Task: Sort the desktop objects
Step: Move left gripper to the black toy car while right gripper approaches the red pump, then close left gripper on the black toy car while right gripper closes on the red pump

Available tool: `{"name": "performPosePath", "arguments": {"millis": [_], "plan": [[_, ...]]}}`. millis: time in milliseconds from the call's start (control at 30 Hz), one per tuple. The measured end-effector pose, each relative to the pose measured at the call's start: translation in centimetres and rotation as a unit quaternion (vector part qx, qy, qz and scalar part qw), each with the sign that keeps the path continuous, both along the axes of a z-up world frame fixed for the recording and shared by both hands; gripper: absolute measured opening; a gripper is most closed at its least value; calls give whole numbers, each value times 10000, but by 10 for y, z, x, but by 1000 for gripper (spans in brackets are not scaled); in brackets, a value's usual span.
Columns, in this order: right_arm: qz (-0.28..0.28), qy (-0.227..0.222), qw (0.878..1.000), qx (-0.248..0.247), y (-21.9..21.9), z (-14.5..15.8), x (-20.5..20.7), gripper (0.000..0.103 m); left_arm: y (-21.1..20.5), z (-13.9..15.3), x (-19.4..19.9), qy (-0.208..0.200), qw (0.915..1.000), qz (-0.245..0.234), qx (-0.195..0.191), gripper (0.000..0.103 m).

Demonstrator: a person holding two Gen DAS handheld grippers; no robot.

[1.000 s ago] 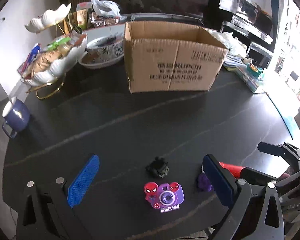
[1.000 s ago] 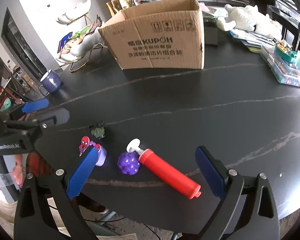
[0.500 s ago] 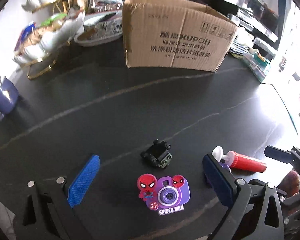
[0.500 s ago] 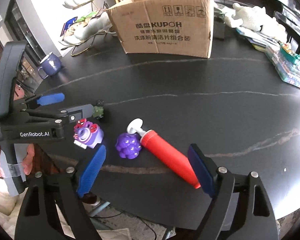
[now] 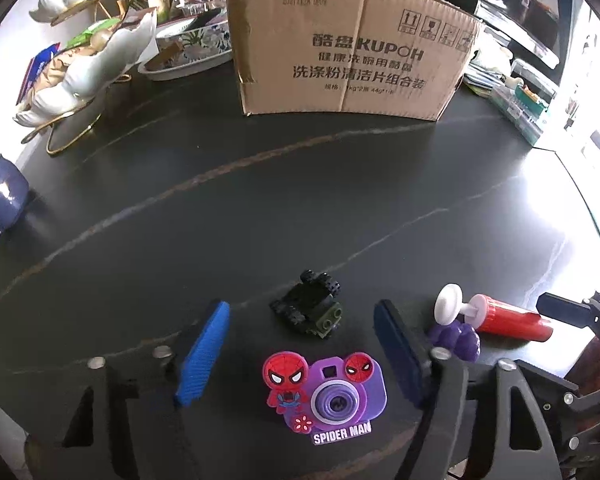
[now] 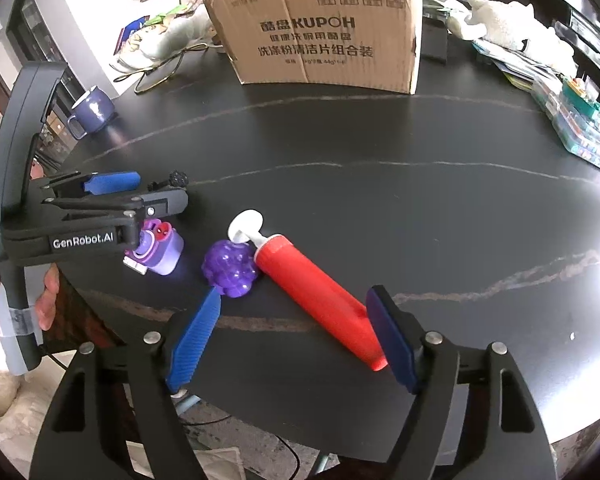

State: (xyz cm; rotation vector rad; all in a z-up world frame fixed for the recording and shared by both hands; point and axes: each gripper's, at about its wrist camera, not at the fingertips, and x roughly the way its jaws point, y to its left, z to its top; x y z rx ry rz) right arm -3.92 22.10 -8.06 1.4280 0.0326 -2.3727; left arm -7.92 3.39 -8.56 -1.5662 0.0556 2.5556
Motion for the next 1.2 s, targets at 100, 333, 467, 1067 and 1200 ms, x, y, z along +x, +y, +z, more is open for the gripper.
{"name": "performPosePath", "arguments": {"millis": [100, 333, 467, 1067, 1200], "plan": [[24, -12, 9999, 100, 0, -3, -2, 70, -2, -3, -2, -59, 10000, 51, 44, 53], [97, -42, 9996, 263, -2, -11, -5, 64, -1, -13, -6, -247, 9997, 58, 30, 40], [140, -140, 9996, 220, -1, -18, -8, 51, -3, -14, -6, -237, 9996, 115, 108, 33], [14, -129, 9999, -21, 6, -12, -10, 22, 0, -5, -5, -47, 9999, 119, 20, 21], [-44, -21, 10000, -31, 5, -4, -10, 22, -1, 3, -2, 4, 9999, 111, 78, 21]]}}
